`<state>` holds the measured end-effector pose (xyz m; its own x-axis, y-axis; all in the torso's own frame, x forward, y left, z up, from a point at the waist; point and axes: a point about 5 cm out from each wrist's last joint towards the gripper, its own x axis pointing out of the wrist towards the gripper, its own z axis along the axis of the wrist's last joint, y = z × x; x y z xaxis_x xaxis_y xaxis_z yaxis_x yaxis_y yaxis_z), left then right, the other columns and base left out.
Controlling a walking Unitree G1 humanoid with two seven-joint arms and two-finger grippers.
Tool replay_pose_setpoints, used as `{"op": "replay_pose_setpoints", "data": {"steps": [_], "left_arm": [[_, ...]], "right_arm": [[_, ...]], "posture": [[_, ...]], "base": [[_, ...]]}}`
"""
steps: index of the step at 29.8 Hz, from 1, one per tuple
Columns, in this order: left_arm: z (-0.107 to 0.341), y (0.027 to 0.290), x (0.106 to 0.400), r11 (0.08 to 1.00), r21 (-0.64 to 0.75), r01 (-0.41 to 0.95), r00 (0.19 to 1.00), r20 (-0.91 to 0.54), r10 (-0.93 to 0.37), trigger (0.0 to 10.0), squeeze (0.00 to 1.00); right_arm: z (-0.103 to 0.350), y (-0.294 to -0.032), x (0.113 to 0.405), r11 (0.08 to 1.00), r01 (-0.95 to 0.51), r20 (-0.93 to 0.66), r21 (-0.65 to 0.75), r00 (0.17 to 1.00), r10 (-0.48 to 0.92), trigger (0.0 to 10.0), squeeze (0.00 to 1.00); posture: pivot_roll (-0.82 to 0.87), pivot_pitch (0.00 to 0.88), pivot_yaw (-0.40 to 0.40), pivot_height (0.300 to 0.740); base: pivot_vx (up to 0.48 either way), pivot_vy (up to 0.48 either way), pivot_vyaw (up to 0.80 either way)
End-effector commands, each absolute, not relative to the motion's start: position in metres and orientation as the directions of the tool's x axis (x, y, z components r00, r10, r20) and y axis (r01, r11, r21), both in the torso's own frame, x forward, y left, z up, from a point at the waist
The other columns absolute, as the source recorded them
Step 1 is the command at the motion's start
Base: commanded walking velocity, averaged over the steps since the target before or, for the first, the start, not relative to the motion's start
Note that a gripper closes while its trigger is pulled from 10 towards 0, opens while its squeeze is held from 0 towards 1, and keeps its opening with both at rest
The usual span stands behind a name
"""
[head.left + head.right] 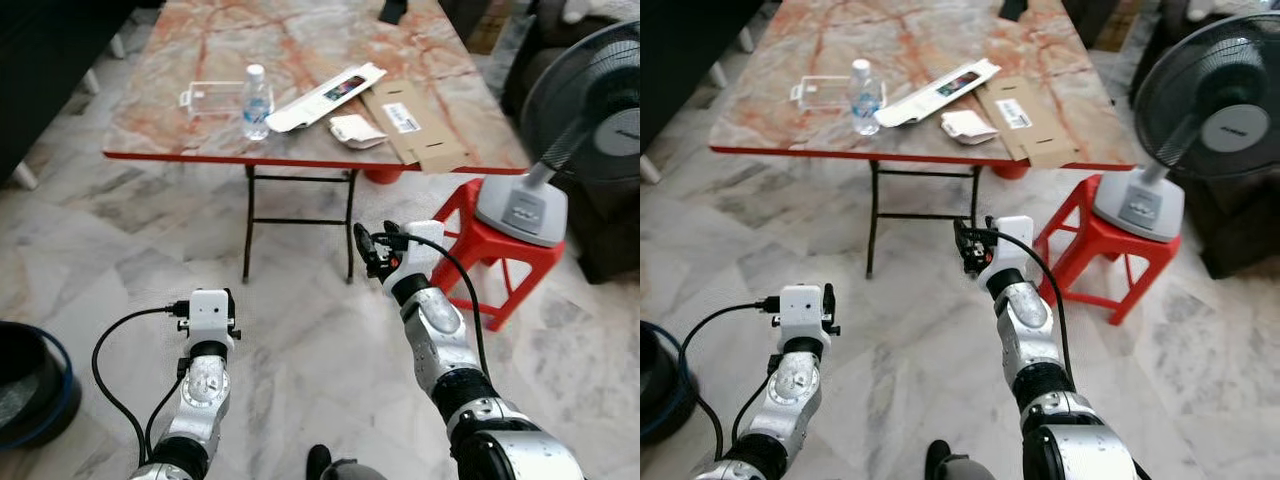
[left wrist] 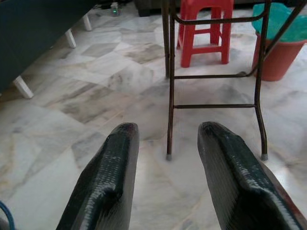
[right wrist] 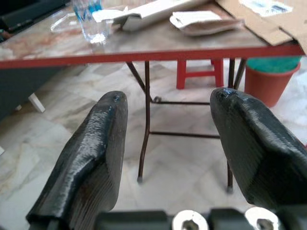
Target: Picking trash to rubbish bin
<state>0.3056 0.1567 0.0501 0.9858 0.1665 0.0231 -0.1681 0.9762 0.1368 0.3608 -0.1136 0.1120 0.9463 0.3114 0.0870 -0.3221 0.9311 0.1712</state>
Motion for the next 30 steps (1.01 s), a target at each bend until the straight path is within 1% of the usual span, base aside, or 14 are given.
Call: {"op": "replay_pose_setpoints", "data": {"steps": [1, 6, 14, 16, 18, 19, 29, 30], "left_arm": [[0.048, 0.155, 0.303, 0.977, 0.148, -0.155, 0.988, 0.017, 0.154, 10.0, 0.00], [0.058, 0.153, 0.307, 0.978, 0.130, -0.162, 0.986, 0.066, 0.154, 10.0, 0.00], [0.069, 0.151, 0.311, 0.980, 0.122, -0.155, 0.983, 0.115, 0.142, 10.0, 0.00], [0.072, 0.150, 0.313, 0.981, 0.126, -0.149, 0.983, 0.129, 0.133, 10.0, 0.00], [0.074, 0.151, 0.314, 0.981, 0.126, -0.150, 0.982, 0.135, 0.132, 10.0, 0.00], [0.075, 0.151, 0.314, 0.981, 0.127, -0.149, 0.982, 0.137, 0.132, 10.0, 0.00], [0.074, 0.147, 0.311, 0.983, 0.137, -0.119, 0.986, 0.136, 0.100, 10.0, 0.00], [0.074, 0.146, 0.311, 0.984, 0.136, -0.116, 0.986, 0.136, 0.098, 10.0, 0.00]], "right_arm": [[0.117, -0.111, 0.362, 0.926, -0.334, 0.109, 0.175, 0.942, 0.318, 10.0, 0.00], [0.120, -0.112, 0.362, 0.923, -0.328, 0.127, 0.204, 0.943, 0.307, 10.0, 0.00], [0.120, -0.112, 0.362, 0.916, -0.338, 0.128, 0.214, 0.940, 0.317, 10.0, 0.00], [0.119, -0.110, 0.361, 0.904, -0.348, 0.124, 0.249, 0.937, 0.327, 10.0, 0.00], [0.118, -0.108, 0.359, 0.905, -0.359, 0.127, 0.229, 0.933, 0.338, 10.0, 0.00], [0.117, -0.107, 0.359, 0.906, -0.363, 0.128, 0.217, 0.931, 0.342, 10.0, 0.00], [0.118, -0.099, 0.356, 0.891, -0.374, 0.145, 0.258, 0.927, 0.347, 10.0, 0.00], [0.118, -0.100, 0.355, 0.888, -0.373, 0.145, 0.270, 0.927, 0.346, 10.0, 0.00]], "posture": [[0.06, 0.161, -0.126, 0.740], [0.06, 0.159, -0.127, 0.740], [0.05, 0.160, -0.124, 0.740], [0.06, 0.161, -0.123, 0.740], [0.06, 0.162, -0.121, 0.740], [0.06, 0.162, -0.121, 0.740], [0.04, 0.166, -0.100, 0.740], [0.04, 0.164, -0.102, 0.740]], "base": [[0.255, 0.000, 0.00], [0.256, 0.000, 0.00], [0.259, 0.000, 0.00], [0.274, 0.000, -0.80], [0.274, 0.000, -0.80], [0.270, 0.000, 0.00], [0.277, 0.000, 0.00], [0.277, 0.000, -0.80]]}}
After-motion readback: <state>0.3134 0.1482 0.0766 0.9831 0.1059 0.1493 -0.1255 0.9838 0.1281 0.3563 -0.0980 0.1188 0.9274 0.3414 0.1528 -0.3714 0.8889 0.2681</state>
